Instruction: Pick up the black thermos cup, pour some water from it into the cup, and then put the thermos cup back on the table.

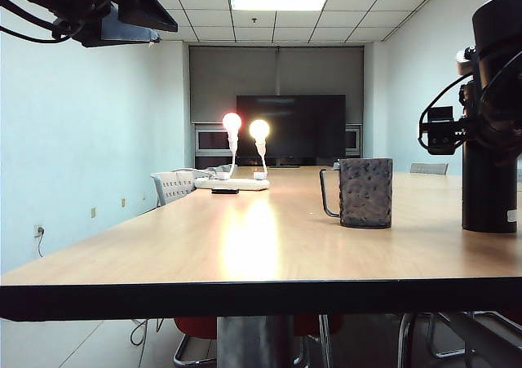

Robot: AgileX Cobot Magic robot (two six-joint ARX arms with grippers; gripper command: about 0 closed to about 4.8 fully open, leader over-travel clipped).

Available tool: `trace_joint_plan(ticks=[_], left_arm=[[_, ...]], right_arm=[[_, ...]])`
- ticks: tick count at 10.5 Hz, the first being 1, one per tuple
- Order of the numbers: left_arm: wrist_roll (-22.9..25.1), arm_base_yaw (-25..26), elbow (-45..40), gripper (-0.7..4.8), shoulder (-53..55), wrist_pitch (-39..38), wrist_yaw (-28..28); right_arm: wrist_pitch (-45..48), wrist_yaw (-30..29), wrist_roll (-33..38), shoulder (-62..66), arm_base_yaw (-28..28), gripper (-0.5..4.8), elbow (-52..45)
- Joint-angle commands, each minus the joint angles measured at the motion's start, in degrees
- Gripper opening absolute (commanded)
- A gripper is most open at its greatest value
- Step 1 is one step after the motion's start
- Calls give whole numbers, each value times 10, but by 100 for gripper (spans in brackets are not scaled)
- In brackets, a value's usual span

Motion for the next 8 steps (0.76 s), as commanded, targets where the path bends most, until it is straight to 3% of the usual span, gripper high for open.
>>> trace_joint_plan(ticks=[1,8], left_arm=[[-1,-1,2,183,-1,6,7],[0,-1,2,183,-1,6,14]], right_arm=[[8,3,-2,22,-3,479,19],[-21,-8,-3,38,-37,479,50]])
